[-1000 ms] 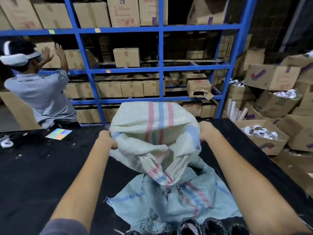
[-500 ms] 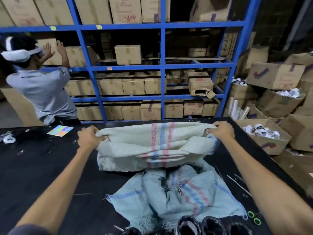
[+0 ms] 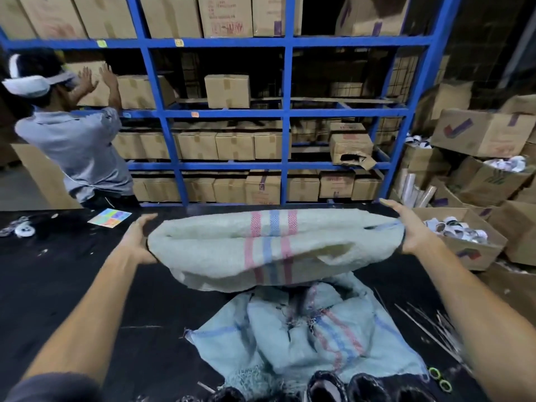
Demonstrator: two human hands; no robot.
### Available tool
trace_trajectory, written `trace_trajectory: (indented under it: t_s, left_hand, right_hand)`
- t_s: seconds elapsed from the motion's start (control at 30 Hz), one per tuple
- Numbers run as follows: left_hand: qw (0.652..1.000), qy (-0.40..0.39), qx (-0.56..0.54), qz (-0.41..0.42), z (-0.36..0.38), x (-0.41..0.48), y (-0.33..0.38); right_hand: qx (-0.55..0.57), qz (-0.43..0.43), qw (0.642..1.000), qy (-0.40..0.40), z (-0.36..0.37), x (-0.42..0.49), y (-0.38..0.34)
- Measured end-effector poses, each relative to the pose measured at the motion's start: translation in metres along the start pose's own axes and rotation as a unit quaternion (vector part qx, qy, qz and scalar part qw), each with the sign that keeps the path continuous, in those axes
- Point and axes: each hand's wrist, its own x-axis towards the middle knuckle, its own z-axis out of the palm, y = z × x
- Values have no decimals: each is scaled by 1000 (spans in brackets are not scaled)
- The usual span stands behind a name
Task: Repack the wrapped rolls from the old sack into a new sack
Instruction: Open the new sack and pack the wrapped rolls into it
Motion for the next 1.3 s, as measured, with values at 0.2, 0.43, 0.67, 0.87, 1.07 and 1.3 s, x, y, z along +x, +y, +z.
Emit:
trace_trajectory:
  t_s: [0.2,0.43,0.67,0.87,1.07,1.3]
  left_hand:
    - [841,108,513,133,20,13,1]
    - [715,310,562,279,35,16,-27]
    - [993,79,86,5,84,9,-44]
    - [996,84,-20,-36,13,0,-28]
    - [976,10,219,6,0,9,-16]
    - [826,210,483,203,21,13,-28]
  right_hand:
    - [-414,8,909,53,6,15,5]
    - [-394,-141,828,373,57,23,35]
    - [-371,-61,916,137,101,8,41]
    - [-162,40,986,-2,24,11,18]
    - [-261,66,957,-108,18,5,25]
    - [-521,-84,805,272,42,31,35]
